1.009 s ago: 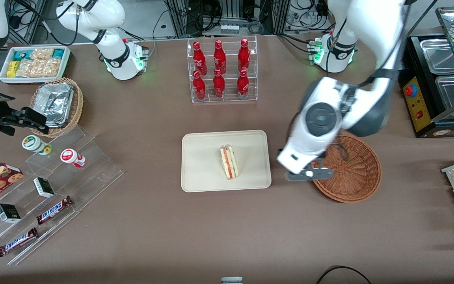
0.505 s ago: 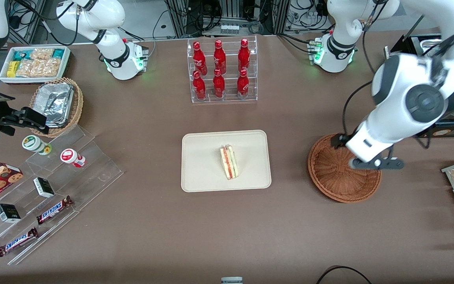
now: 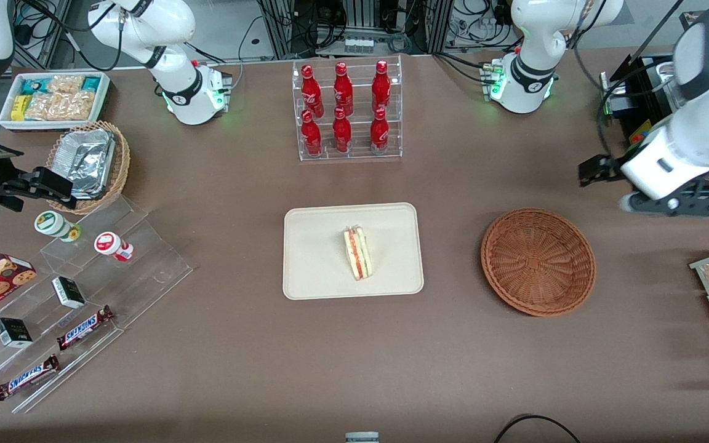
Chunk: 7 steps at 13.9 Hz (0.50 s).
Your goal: Place sandwich from basket to tray
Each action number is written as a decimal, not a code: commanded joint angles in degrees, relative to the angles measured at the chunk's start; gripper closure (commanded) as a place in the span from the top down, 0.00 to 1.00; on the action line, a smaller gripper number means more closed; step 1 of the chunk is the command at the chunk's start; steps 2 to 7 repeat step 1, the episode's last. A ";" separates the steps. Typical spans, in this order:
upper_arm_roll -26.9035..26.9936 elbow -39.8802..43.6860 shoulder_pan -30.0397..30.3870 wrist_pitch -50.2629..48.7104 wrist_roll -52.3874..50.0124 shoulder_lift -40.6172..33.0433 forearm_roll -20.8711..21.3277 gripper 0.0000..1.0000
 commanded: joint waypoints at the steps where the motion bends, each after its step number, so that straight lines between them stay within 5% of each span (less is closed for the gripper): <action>1: -0.35 0.59 1.53 -2.85 2.50 -2.89 0.07 1.00; 7: -0.35 0.59 1.53 -2.85 2.50 -2.89 0.07 1.00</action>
